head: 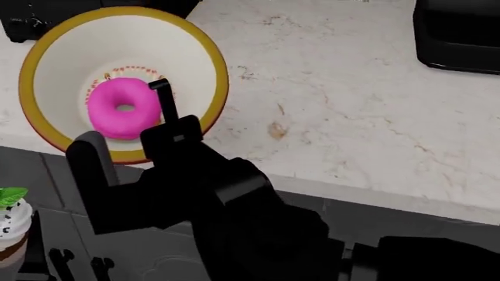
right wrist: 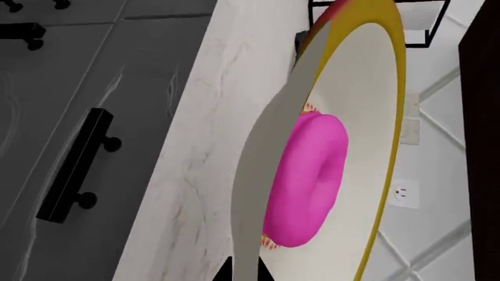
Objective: Pick up the bowl with donut and place it on the tray. Pick up the cupcake and place it on the tray.
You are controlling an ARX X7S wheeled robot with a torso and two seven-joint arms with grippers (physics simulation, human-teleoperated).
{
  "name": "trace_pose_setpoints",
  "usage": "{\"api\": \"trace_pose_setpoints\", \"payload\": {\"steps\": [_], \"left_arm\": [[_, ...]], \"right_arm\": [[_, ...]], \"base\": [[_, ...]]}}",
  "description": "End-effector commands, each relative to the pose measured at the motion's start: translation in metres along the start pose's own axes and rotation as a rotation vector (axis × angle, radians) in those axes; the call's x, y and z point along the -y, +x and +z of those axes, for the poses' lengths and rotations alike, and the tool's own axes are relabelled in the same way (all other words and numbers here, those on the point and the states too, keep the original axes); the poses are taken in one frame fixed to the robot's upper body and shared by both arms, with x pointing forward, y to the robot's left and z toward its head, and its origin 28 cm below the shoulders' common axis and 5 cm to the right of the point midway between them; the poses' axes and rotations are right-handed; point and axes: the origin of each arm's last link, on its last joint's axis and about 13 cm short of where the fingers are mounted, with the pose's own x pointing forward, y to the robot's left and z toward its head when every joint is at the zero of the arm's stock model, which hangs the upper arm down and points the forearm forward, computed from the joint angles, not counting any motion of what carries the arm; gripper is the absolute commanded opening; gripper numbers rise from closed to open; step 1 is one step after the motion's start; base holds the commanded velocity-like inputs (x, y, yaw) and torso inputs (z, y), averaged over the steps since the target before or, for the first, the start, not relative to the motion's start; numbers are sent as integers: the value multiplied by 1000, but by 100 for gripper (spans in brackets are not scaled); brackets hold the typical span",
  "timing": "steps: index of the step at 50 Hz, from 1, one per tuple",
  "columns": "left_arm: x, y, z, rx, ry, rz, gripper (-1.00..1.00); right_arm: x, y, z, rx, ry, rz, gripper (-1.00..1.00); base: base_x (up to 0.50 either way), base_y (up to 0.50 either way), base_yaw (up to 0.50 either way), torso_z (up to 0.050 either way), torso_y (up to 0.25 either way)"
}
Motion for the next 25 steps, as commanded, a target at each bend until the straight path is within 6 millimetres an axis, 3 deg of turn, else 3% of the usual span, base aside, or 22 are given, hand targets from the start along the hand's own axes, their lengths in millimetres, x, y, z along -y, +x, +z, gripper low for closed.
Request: {"api": "trace_pose_setpoints", "payload": {"steps": [1, 25], "left_arm": [[3, 1, 0, -4, -22, -6, -100], [2, 2, 1, -5, -25, -2, -100]], "right_arm": [[3, 2, 3, 7, -51, -46, -100], [-2, 5, 6, 38, -69, -42, -100]], "base": [[0, 0, 500, 0, 0], [0, 0, 500, 0, 1]]}}
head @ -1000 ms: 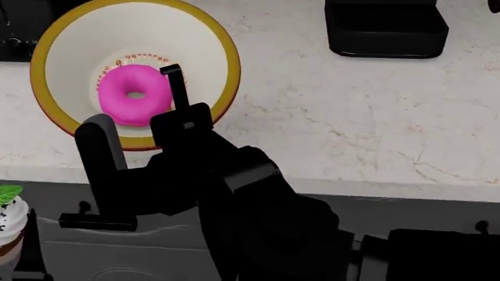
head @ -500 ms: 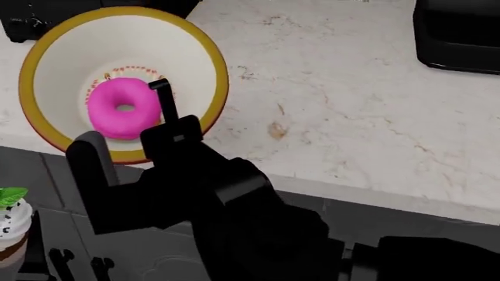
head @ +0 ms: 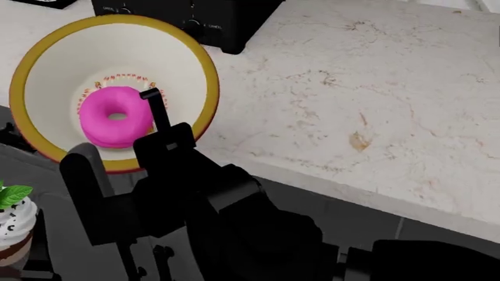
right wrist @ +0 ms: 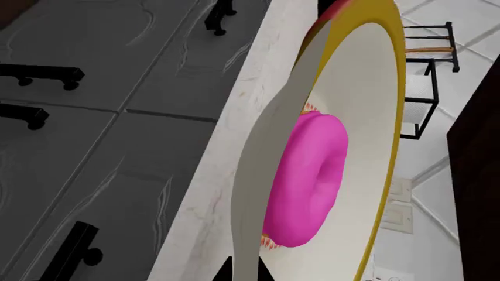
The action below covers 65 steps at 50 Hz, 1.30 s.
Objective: Pick up the bowl with donut and place it on the tray. Pick up the cupcake and place it on the tray.
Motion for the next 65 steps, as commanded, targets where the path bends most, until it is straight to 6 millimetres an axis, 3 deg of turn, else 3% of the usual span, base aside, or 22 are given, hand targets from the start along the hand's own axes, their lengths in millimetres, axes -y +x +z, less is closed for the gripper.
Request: {"api": "trace_pose_setpoints", "payload": {"steps": [1, 65], "left_arm": [[1, 0, 0, -2, -27, 5, -100], [6, 6, 3, 5, -11, -15, -100]], "right_arm": [[3, 1, 1, 8, -40, -46, -100], [-6, -14, -27, -157, 64, -48, -100]], "base": [[0, 0, 500, 0, 0], [0, 0, 500, 0, 1]]}}
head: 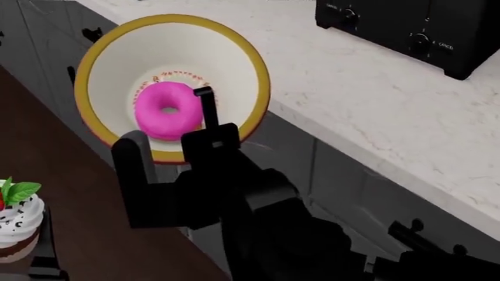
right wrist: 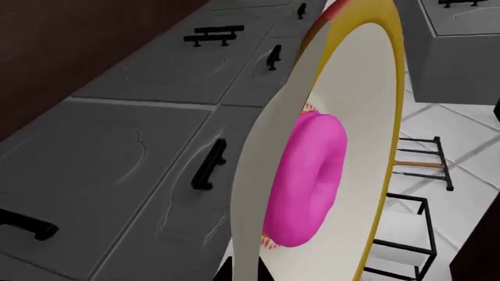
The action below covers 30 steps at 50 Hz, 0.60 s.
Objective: Pick up the bowl with donut and place it on the tray. Pick up the cupcake and place it on the tray.
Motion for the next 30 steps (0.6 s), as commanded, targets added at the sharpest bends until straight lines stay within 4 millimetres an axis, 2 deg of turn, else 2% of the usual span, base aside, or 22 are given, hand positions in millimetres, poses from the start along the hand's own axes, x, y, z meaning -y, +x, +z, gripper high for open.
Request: {"api": "trace_pose_setpoints", "payload": {"steps": [1, 10, 19, 30], "left_arm": [[3, 2, 2, 2, -24, -4, -100], [4, 2, 2, 5, -26, -8, -100], [4, 1, 2, 4, -26, -10, -100], [4, 1, 2, 6, -28, -11, -100]], "right_arm": [[7, -4, -2, -16, -20, -62, -100], [7, -2, 0, 11, 6, -69, -100], [8, -1, 1, 2, -6, -67, -100], [8, -1, 2, -14, -9, -70, -100]], "base": [[0, 0, 500, 0, 0], [22, 21, 20, 0, 1], [331, 374, 0, 0, 1], [149, 543, 0, 0, 2]]}}
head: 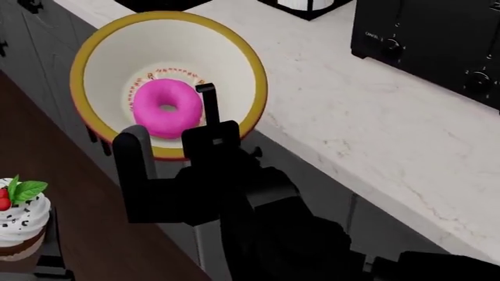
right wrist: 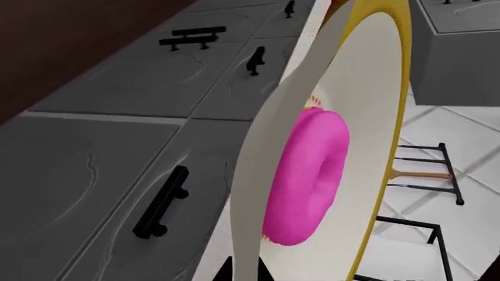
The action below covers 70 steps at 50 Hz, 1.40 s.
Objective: Pick up the bowl with donut and place it on the tray. Pick up the cupcake and place it on the tray.
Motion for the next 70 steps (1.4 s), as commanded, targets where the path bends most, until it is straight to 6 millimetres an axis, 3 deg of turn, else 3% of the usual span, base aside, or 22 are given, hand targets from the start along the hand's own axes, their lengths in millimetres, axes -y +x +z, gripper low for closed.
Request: {"api": "trace_pose_setpoints", "payload": {"steps": [1, 42, 70], "left_arm": [[1, 0, 1, 1, -27, 3, -100], [2, -1, 1, 4, -29, -4, -100], [2, 0, 3, 5, -26, -6, -100]], "right_arm": [[7, -2, 2, -14, -37, -54, -100], [3, 0, 2, -50, -48, -53, -100], [5, -2, 3, -59, -61, -62, -100]], "base": [[105, 567, 0, 0, 0], [-138, 505, 0, 0, 2], [49, 508, 0, 0, 1]]}}
